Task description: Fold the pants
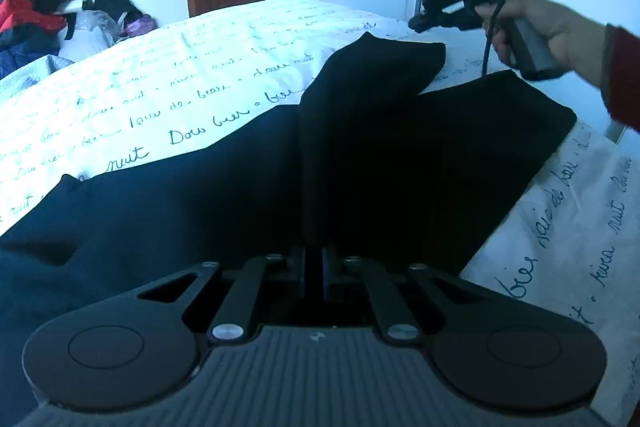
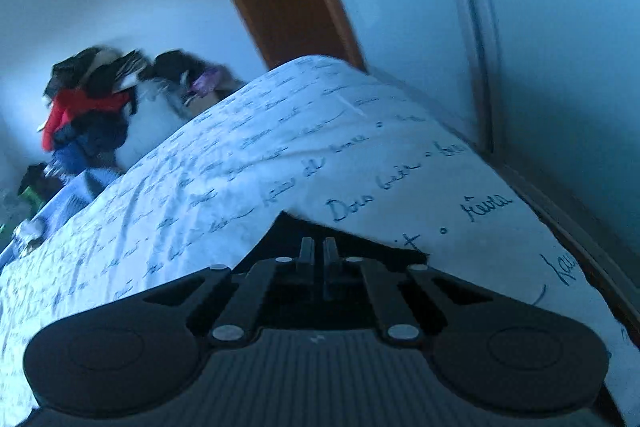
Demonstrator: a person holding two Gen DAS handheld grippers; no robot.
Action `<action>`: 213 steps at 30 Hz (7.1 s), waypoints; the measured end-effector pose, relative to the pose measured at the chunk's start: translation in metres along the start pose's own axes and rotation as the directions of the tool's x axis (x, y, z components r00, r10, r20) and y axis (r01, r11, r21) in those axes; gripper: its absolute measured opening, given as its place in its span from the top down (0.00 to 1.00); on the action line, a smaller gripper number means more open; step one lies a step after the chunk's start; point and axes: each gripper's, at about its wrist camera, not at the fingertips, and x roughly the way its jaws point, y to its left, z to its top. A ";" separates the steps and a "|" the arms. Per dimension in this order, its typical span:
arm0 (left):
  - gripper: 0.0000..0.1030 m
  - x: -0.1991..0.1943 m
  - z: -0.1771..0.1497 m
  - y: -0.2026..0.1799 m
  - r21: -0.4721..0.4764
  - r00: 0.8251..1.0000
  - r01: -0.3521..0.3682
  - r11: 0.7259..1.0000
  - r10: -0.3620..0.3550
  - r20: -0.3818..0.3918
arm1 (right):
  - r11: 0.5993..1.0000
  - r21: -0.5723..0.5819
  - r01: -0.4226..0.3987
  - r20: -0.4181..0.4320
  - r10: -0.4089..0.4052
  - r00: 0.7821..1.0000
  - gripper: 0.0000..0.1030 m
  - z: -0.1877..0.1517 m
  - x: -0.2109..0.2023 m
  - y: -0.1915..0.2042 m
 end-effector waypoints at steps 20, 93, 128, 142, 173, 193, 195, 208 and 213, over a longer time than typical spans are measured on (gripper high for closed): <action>0.84 0.004 0.003 0.005 -0.056 1.000 0.020 0.998 -0.021 -0.010 | 0.966 -0.256 0.030 -0.022 -0.037 0.999 0.91 0.013 0.072 0.040; 0.88 -0.014 -0.001 -0.063 0.116 0.995 -0.065 0.991 0.056 0.079 | 0.961 0.260 -0.090 0.213 0.033 0.976 0.96 -0.089 -0.145 -0.122; 0.53 -0.021 0.019 -0.039 0.032 0.999 -0.013 0.999 0.012 0.037 | 0.960 -0.270 0.069 0.077 -0.050 0.996 0.82 -0.120 -0.141 -0.043; 0.43 0.000 0.011 -0.067 0.121 0.995 -0.096 0.988 0.095 0.020 | 0.919 -0.387 0.079 0.009 -0.082 0.997 0.74 -0.150 -0.150 -0.032; 0.24 0.014 0.044 -0.068 -0.035 0.998 -0.050 0.998 0.051 0.029 | 0.873 0.451 -0.183 0.220 0.090 0.971 0.67 -0.126 -0.124 -0.146; 0.25 0.034 0.053 -0.036 -0.367 0.992 0.102 0.924 -0.122 -0.031 | 0.989 -0.146 0.020 0.219 0.013 0.976 0.93 -0.119 -0.131 -0.052; 0.25 0.036 0.055 -0.030 -0.440 0.982 0.166 0.883 -0.188 -0.007 | 0.974 -0.221 0.055 0.213 -0.006 0.977 0.93 -0.125 -0.129 -0.041; 0.16 0.086 0.068 -0.023 -0.766 0.786 0.487 0.420 -0.594 0.174 | 0.729 -0.662 0.177 0.270 0.011 0.963 0.93 -0.187 -0.146 0.041; 0.16 0.096 0.068 -0.020 -0.798 0.785 0.479 0.365 -0.585 0.204 | 0.706 -0.701 0.105 0.235 0.090 0.968 0.93 -0.201 -0.155 0.060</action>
